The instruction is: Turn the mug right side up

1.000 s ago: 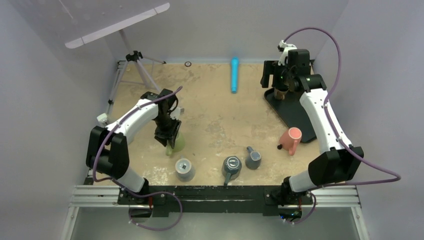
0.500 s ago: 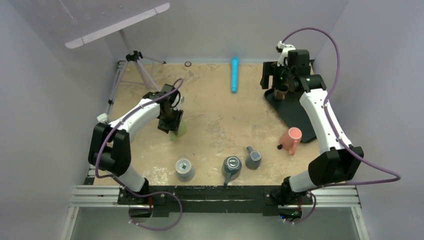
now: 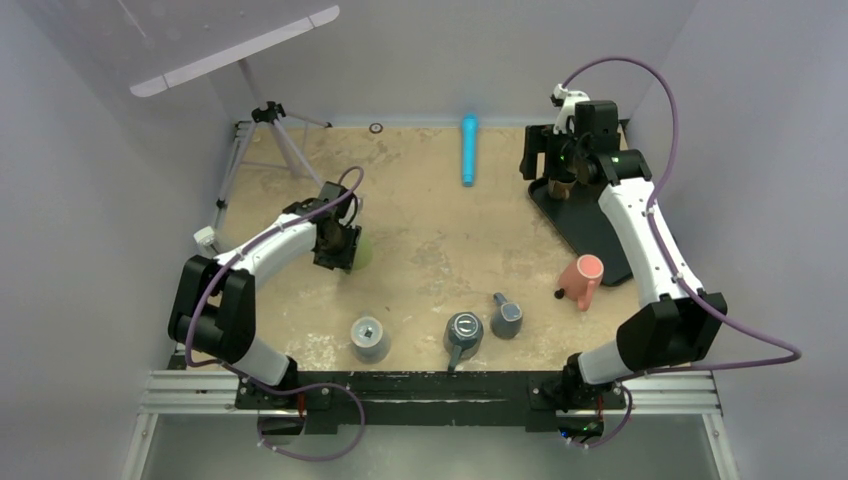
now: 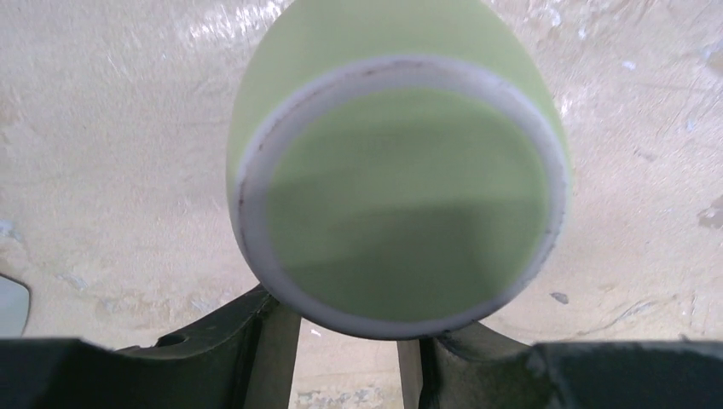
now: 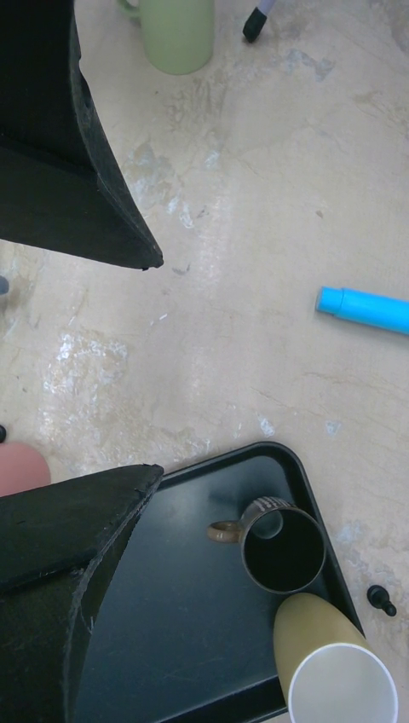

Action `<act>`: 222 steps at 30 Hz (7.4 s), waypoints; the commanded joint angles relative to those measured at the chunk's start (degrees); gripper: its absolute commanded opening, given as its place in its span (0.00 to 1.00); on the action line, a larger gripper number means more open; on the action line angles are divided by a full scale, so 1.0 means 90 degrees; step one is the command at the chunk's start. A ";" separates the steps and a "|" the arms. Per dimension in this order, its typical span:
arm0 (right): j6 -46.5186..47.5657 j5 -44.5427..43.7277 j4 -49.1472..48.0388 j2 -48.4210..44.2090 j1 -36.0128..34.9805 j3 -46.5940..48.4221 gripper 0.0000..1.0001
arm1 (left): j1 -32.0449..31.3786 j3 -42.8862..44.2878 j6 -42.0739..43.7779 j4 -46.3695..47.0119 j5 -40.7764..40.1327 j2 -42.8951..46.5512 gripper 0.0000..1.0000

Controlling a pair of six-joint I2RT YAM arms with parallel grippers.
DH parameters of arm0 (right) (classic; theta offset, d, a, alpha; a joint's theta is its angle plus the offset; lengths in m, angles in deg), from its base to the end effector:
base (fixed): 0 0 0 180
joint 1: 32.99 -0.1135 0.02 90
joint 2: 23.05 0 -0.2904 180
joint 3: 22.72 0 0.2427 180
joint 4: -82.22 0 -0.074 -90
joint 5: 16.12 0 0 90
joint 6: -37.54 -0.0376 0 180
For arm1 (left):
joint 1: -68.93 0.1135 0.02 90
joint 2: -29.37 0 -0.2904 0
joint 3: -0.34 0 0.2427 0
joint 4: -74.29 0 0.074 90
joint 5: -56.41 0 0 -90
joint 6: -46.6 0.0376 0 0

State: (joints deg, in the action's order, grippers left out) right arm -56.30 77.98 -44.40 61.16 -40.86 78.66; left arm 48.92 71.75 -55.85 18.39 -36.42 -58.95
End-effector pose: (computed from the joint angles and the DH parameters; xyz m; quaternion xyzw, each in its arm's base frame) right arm 0.3092 0.0455 0.4082 -0.0475 0.8901 0.0779 0.4465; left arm 0.2606 -0.0929 0.2266 0.0615 0.9866 -0.0183 0.1503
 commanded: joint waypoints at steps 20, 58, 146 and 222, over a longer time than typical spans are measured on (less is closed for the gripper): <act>-0.0275 0.0805 -0.0714 -0.0963 -0.0072 -0.0841 0.88 | 0.0033 0.0730 0.0082 0.1012 0.1210 0.0263 0.00; -0.6422 0.3495 -0.9147 -0.0771 -0.1802 -0.3522 0.95 | -0.0319 0.4282 -0.1612 0.0051 0.5215 0.0712 0.00; 0.2433 0.0323 0.0283 0.3691 0.3039 0.1956 0.00 | -0.0618 0.3695 0.1675 -0.0740 0.2775 0.0586 1.00; 0.0617 -0.0302 -0.0412 -0.1092 0.0225 -0.1725 0.92 | -0.2407 0.0455 0.5360 -0.0341 -0.0574 0.1057 0.99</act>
State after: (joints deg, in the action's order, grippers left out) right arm -50.57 74.09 -45.75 53.68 -38.61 64.17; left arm 24.20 72.50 -8.60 12.34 -36.85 -45.90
